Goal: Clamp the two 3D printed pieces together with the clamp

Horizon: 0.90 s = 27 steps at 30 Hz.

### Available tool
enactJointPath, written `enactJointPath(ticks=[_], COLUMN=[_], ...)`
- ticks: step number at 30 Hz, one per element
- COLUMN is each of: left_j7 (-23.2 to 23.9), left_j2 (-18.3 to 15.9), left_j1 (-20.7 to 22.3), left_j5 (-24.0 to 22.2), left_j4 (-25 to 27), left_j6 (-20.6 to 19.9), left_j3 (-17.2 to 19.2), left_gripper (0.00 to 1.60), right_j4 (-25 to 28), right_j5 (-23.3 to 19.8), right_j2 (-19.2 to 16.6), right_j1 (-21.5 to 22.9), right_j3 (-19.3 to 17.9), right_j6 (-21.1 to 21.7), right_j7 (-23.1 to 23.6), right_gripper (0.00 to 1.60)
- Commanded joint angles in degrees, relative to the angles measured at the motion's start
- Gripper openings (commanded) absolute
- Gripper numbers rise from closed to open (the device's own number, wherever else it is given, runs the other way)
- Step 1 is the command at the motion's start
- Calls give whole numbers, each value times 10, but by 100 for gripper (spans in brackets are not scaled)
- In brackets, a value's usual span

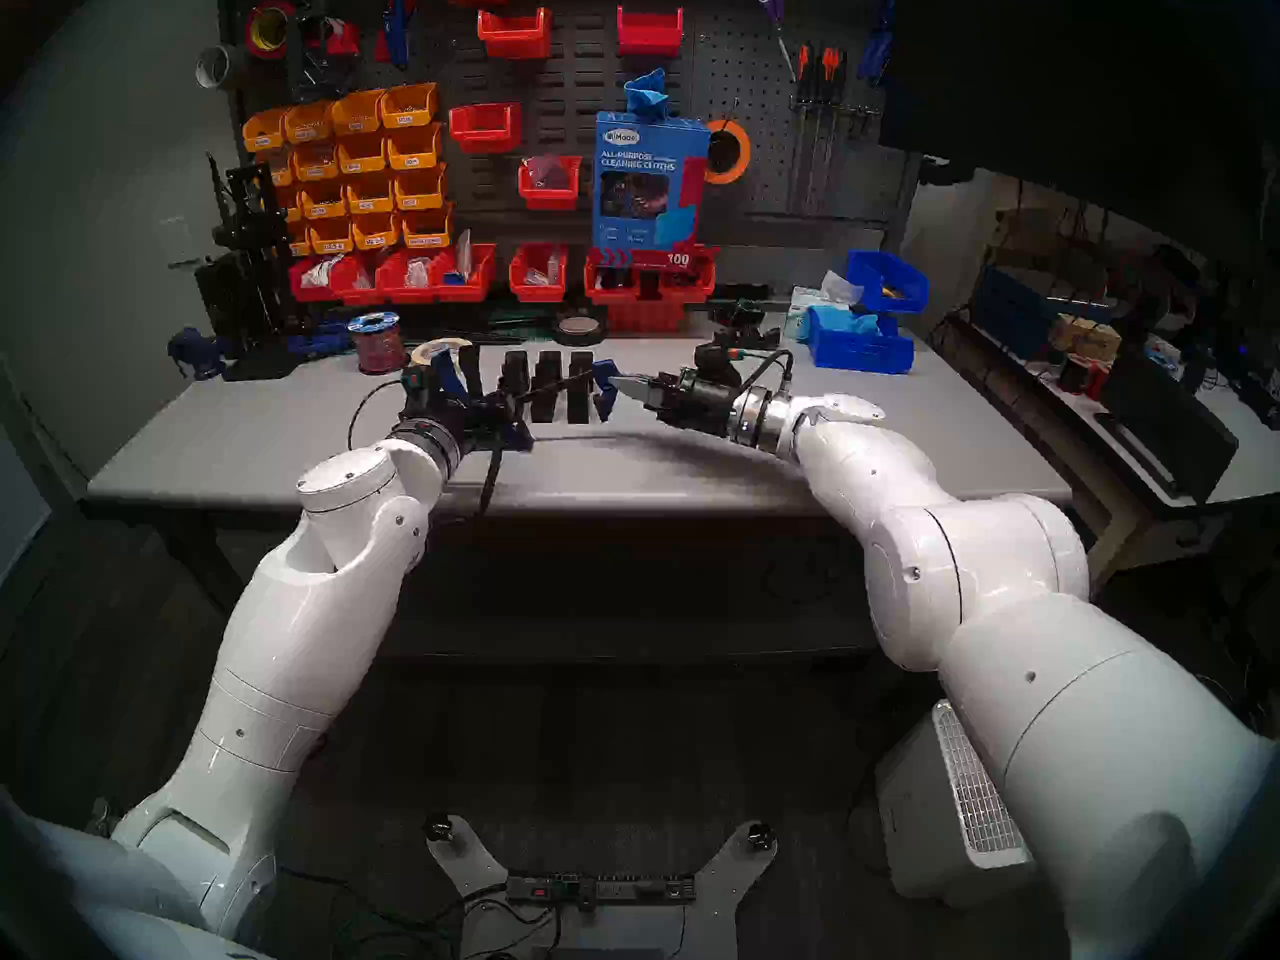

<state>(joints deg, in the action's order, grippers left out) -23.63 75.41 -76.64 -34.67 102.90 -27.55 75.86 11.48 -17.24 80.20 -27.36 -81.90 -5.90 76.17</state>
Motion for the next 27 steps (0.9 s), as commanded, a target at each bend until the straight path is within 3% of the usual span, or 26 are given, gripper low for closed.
enactJointPath(ticks=[1, 27], left_j7=[4, 35], left_j2=[-1, 4], left_j1=[29, 76], left_j5=[4, 20], left_j4=[9, -82], left_j6=[9, 32], left_j3=[6, 8], left_gripper=[160, 160], right_j4=[13, 10], right_j5=[-5, -3], right_j2=[0, 0], right_j1=[28, 30], right_j3=[-5, -7], right_j6=[0, -1], right_j7=[0, 1], right_gripper=[0, 0])
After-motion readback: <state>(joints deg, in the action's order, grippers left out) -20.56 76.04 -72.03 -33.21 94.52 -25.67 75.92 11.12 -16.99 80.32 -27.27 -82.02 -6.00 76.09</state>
